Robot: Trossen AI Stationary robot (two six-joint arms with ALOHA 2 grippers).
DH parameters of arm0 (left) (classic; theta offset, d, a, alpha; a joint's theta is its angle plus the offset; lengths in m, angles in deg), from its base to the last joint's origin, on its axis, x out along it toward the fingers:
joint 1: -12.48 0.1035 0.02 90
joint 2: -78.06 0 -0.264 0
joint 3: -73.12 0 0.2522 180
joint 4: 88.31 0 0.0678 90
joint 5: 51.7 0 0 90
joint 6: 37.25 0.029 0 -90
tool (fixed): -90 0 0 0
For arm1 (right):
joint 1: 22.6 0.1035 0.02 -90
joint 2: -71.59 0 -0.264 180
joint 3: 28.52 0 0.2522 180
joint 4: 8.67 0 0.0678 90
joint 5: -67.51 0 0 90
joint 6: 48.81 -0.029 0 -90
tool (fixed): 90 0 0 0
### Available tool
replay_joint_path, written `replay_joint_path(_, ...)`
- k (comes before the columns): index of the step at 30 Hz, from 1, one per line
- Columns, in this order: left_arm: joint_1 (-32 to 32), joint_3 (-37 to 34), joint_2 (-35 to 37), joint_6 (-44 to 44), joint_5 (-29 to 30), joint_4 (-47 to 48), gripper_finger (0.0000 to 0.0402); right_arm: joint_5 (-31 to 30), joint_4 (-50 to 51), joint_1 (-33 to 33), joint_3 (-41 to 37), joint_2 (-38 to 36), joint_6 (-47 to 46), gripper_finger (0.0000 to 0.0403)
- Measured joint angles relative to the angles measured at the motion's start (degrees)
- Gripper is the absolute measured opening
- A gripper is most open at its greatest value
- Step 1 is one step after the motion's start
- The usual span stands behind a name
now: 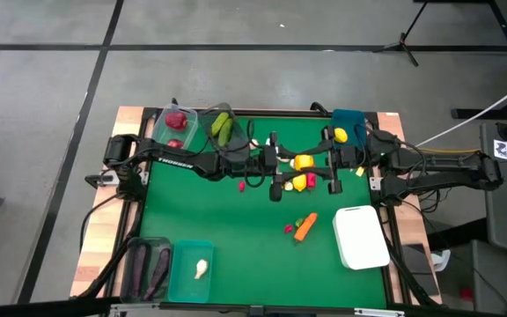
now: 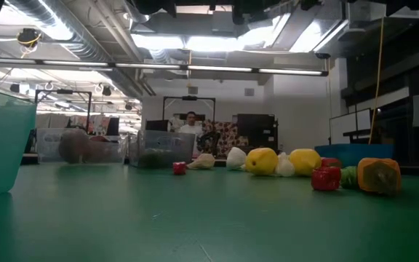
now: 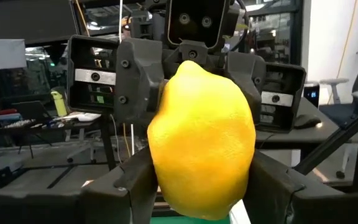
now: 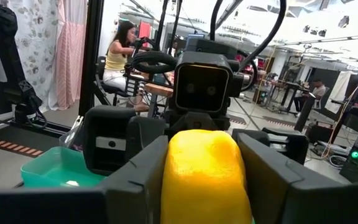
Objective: Sort produce into baskets
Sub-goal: Put the lemon into the blue bin
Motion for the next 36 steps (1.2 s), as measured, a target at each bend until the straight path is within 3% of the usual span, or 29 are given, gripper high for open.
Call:
replay_joint_path(9,0.1,0.0,0.0,2.8,0.6,8.2,0.0275,-1.1,0.3,0.0,0.0,-0.7,0.0,0.0173)
replay_joint_path(14,1.1,0.1,0.0,2.9,9.0,16.2,0.0298,-7.2,6.0,0.0,0.0,-4.0,0.0,0.0179)
replay_joint_path(18,2.7,0.0,0.0,-2.4,11.9,19.2,0.0300,-23.2,16.1,0.0,0.0,-8.5,0.0,0.0184)
replay_joint_path(25,4.5,0.0,0.0,-5.9,11.9,19.8,0.0300,-62.8,32.5,-0.8,-0.2,-11.6,-4.7,0.0185)
replay_joint_path(27,4.7,0.0,0.0,-6.4,11.9,19.8,0.0300,-69.0,35.2,-2.8,-0.6,-11.6,-8.4,0.0185)
replay_joint_path(36,4.5,0.0,0.0,-6.8,11.9,20.3,0.0300,-65.6,37.2,-20.2,-6.1,-10.4,-26.6,0.0187)
